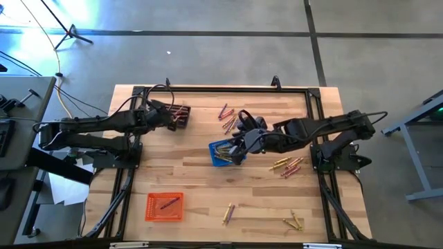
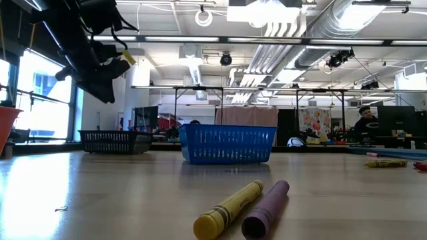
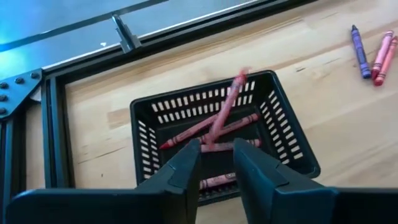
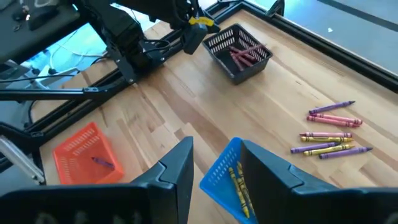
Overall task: Sort crayons
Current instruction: Put the violet crayon into the orange basket
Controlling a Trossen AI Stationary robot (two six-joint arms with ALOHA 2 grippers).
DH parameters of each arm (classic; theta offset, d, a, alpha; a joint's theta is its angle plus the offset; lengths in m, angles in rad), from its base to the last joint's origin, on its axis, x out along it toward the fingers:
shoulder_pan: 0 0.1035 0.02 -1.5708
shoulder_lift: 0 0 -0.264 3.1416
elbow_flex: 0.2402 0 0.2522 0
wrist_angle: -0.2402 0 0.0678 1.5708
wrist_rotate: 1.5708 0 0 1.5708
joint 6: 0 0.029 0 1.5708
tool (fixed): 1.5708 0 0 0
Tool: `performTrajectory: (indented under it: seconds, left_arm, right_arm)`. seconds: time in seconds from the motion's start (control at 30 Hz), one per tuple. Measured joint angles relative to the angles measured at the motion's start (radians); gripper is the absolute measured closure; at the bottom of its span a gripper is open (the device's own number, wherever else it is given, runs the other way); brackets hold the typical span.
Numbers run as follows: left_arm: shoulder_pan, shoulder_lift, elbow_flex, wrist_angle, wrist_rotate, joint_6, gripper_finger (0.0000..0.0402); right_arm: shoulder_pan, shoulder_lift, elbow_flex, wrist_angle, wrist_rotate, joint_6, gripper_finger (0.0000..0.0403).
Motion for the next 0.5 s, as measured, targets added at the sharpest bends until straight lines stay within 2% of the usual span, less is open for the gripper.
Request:
performTrajectory:
  seconds: [0.1, 0.17, 0.33, 0.5]
  left_arm:
    - [0.009, -0.003, 0.001, 0.000, 0.010, -0.017, 0.0304]
    - [0.009, -0.003, 0.008, 0.000, 0.054, -0.052, 0.0300]
    - [-0.001, -0.003, 0.026, 0.076, 0.264, -0.078, 0.0299]
    - [-0.060, -0.003, 0.027, 0.337, 0.469, -0.065, 0.0306]
  right_arm:
    - [0.016, 0.000, 0.000, -0.019, -0.002, 0.000, 0.0285]
    - [0.027, 0.000, 0.000, -0.045, -0.002, 0.000, 0.0285]
    - [0.034, 0.001, 0.000, -0.145, 0.026, 0.069, 0.0285]
    - [0.008, 0.039, 0.000, -0.289, 0.109, 0.185, 0.0285]
